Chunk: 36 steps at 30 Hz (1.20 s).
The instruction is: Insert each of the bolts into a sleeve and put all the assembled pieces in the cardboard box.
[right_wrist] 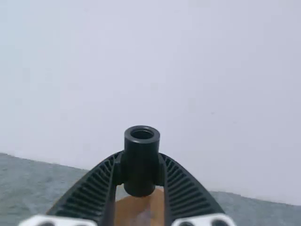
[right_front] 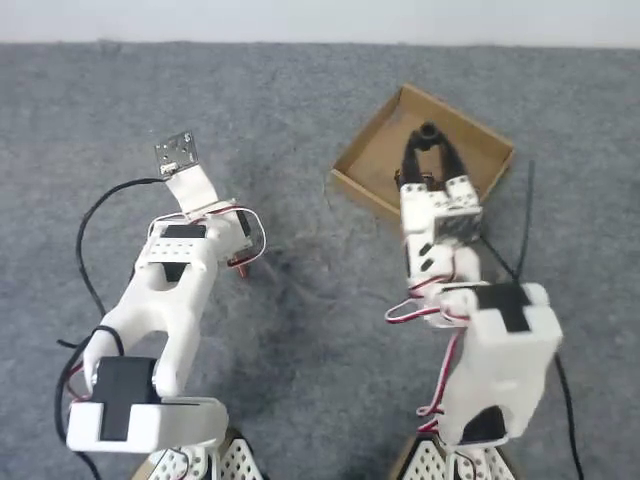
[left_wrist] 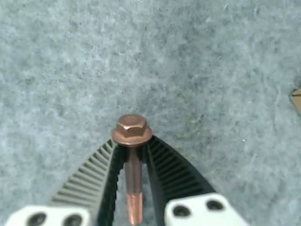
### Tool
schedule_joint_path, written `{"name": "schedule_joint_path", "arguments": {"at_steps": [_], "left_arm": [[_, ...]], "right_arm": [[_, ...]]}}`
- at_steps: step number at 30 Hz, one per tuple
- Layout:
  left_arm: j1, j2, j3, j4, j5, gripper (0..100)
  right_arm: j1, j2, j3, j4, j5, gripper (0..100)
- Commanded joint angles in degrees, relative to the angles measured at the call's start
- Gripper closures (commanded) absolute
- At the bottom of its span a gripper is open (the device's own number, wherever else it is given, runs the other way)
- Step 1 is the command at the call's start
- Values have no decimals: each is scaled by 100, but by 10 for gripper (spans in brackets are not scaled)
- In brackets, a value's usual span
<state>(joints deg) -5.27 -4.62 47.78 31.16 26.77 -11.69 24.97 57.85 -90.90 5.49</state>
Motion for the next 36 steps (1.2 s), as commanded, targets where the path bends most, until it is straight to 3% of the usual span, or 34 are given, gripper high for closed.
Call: {"name": "schedule_joint_path", "arguments": {"at_steps": [1, 17, 23, 27, 36], "left_arm": [[0, -387, -48, -149, -88, 988], [0, -387, -57, -158, -88, 988], [0, -387, -57, -158, -88, 988], [9, -387, -57, -158, -88, 988], [-18, -387, -57, -158, -88, 988]], "right_arm": [[-409, 242, 185, -910, 44, 989], [-1543, 356, 1644, -1007, 9, 984], [-1780, 356, 2013, -1007, 9, 872], [-1921, 356, 2180, -1007, -141, 972], [-1895, 356, 2277, -1007, -369, 993]]}}
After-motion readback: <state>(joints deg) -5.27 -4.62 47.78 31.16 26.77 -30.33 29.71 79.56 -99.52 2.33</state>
